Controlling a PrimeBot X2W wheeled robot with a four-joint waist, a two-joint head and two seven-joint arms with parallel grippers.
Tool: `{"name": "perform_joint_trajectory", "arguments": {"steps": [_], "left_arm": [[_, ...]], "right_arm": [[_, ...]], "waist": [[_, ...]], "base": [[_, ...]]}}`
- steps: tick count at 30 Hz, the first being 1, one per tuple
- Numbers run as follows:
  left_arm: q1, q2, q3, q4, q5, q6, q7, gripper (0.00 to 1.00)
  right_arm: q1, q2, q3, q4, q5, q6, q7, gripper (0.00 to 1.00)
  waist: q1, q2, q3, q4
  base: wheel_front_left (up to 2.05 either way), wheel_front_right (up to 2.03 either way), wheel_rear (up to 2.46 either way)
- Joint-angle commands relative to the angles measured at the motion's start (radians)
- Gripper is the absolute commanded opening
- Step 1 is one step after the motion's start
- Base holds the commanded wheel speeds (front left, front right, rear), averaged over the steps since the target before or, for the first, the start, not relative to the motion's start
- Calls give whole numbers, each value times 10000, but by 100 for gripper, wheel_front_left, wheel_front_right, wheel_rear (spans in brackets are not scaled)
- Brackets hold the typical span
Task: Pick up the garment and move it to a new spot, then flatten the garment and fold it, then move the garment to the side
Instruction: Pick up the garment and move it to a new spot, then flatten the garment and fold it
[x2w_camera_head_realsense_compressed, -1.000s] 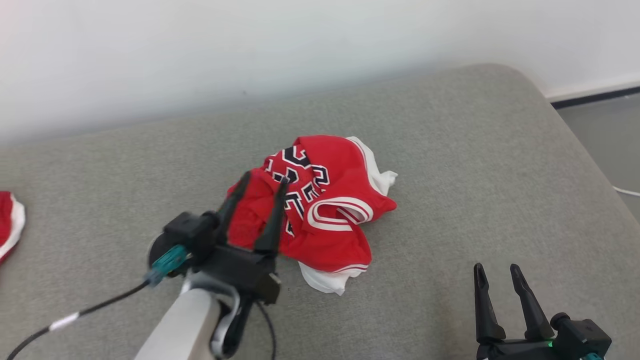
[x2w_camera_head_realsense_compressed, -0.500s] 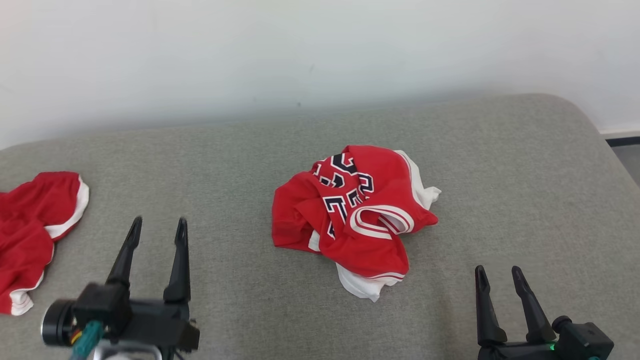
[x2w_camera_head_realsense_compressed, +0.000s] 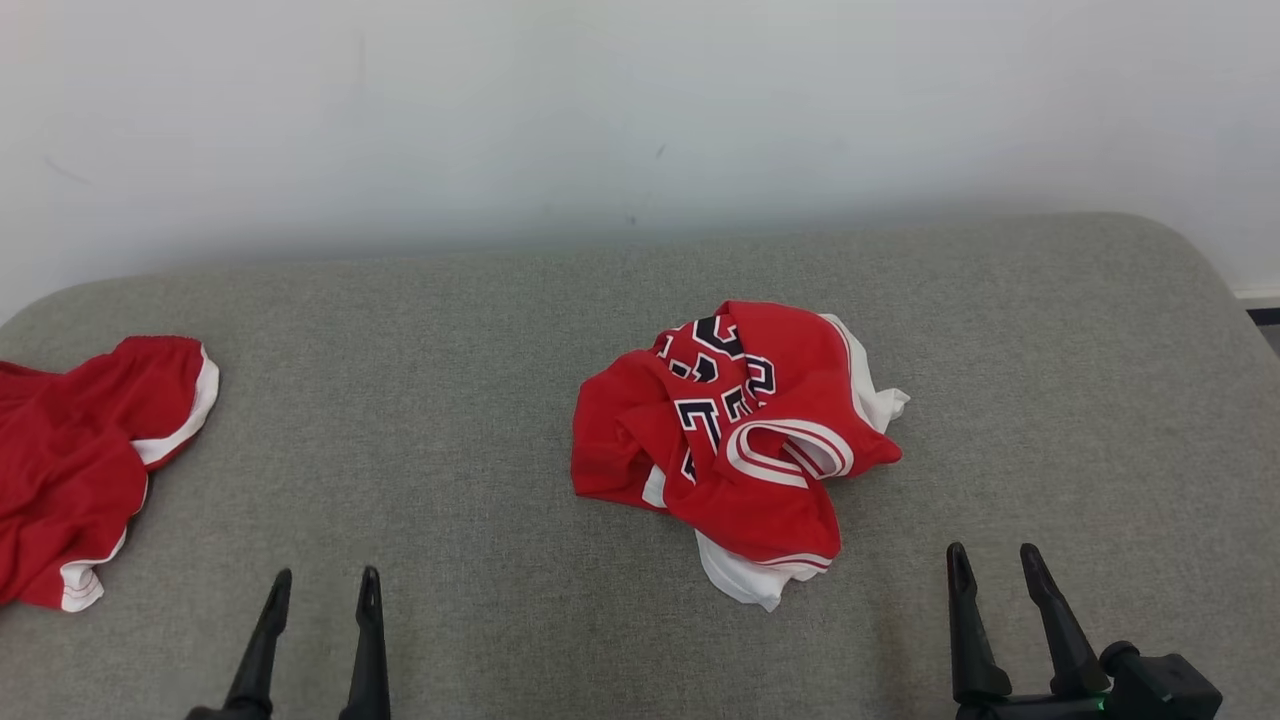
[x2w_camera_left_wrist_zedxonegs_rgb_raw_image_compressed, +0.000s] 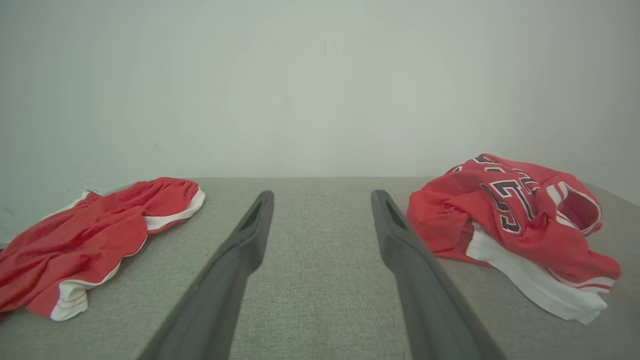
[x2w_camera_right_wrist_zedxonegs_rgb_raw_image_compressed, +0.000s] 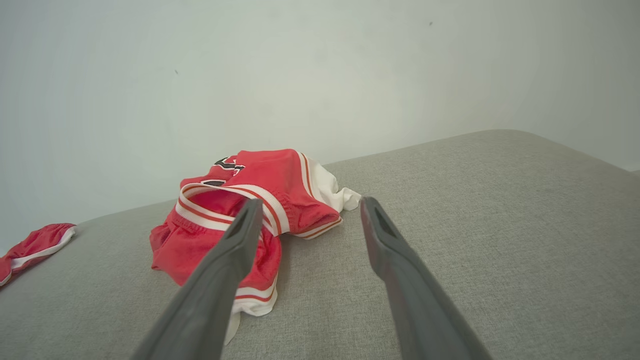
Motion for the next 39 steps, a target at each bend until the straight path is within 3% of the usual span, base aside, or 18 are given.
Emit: {"name": "perform_joint_trajectory", "arguments": {"steps": [1, 19, 39], "left_arm": [[249, -94, 76, 128, 103, -65, -32, 100], [174, -352, 340, 795, 423, -363, -34, 100], [222, -352, 210, 897, 162, 62, -34, 100]], "right_arm": [[81, 16, 35, 16, -64, -21, -5, 100], [186, 16, 392, 375, -157, -22, -5, 100], [174, 16, 597, 541, -134, -22, -4, 100]], "waist": [[0, 0, -13, 1], [0, 0, -55, 141], [0, 0, -56, 219]], "base": [[0, 0, 0], [0, 0, 0], [0, 0, 0]]}}
